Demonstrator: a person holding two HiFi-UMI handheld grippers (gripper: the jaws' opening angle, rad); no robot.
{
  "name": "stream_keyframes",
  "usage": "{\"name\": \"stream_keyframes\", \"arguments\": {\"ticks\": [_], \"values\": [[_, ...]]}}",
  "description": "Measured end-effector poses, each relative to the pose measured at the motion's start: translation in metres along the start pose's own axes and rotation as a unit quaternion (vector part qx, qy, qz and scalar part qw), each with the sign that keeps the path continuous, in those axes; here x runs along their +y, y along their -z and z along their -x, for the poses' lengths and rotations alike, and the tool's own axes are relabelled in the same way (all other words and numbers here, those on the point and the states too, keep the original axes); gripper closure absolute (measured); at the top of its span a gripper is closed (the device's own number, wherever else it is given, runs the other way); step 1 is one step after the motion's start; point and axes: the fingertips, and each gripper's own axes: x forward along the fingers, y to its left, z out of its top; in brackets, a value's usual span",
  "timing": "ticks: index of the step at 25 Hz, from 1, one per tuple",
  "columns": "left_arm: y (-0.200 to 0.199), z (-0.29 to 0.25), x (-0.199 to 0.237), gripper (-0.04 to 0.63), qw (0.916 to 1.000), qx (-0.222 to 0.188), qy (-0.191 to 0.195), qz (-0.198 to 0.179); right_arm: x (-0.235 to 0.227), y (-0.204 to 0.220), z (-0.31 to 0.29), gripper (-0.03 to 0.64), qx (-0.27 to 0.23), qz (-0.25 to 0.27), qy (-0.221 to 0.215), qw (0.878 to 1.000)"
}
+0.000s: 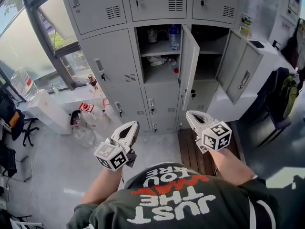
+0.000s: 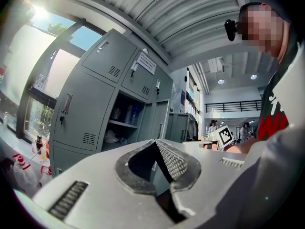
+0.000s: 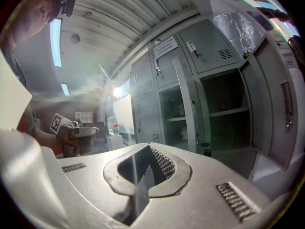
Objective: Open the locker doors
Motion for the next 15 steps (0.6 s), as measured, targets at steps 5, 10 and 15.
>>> {"name": "stream_keyframes", "arguments": {"ticks": [5, 10, 15], "values": [[0.0, 0.001, 0.0, 0.594, 1.0, 0.002, -0.001, 0.0, -0.002, 0.0, 0.0, 0.583, 0.004, 0.0, 0.002, 1.0], [0.0, 0.004, 0.002, 0.594, 1.0, 0.002, -0.004, 0.003, -0.001, 0.004, -0.002, 0.583, 0.007, 0.001, -0.001, 1.0], [0.001, 0.005, 0.01, 0.594, 1.0, 0.001, -0.01, 0.0, -0.001, 0.001, -0.007, 0.583, 0.006, 0.0, 0.001, 1.0]]}}
